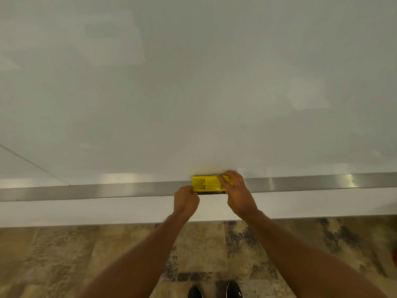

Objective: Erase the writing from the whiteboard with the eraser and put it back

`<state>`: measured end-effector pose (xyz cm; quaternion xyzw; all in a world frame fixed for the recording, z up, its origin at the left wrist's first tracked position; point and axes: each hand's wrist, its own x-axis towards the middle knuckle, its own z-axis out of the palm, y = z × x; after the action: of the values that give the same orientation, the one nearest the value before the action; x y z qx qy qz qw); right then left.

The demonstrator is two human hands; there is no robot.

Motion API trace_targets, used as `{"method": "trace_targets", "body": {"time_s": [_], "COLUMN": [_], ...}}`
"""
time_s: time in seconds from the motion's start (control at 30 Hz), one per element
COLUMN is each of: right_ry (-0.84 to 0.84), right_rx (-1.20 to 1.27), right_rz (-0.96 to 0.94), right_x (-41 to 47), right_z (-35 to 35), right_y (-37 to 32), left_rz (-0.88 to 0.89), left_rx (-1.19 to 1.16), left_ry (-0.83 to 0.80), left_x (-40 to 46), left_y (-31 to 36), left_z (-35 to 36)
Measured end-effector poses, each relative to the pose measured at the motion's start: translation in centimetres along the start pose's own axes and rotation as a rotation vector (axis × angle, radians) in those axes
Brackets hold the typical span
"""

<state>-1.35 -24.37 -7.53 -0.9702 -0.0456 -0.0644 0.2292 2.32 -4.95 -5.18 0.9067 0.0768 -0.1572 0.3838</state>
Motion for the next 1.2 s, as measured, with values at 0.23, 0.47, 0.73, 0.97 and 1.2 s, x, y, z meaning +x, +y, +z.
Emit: {"method": "trace_targets", "body": {"time_s": [0.23, 0.47, 0.73, 0.97, 1.2], "right_ry": [-0.046, -0.067, -0.118, -0.195, -0.258], "right_rx": [0.002, 0.021, 0.005, -0.088, -0.156], "right_rz": [0.028, 0.041, 0.047, 0.027, -0.018], "right_x": [-0.1, -0.4, -0.9, -1.9, -3.4], "right_z": [0.7, 0.6, 0.4, -0.7, -3.0], "right_y": [0.5, 0.4, 1.2, 1.7, 2.0], "left_rz": [-0.007, 0.001, 0.05, 0.077, 0.164], "left_rx": [-0.006, 0.041, 0.188, 0.343, 0.504], "left_ry": [-0.023, -0.046, -0.104, -0.117, -0.079], "left_x": [-0.2, -0.1, -0.7, -2.2, -4.9], "left_y": [-0.5, -0.7, -0.3, 0.2, 1.2], "left_z": [1.1, 1.5, 1.5, 1.8, 2.3]}}
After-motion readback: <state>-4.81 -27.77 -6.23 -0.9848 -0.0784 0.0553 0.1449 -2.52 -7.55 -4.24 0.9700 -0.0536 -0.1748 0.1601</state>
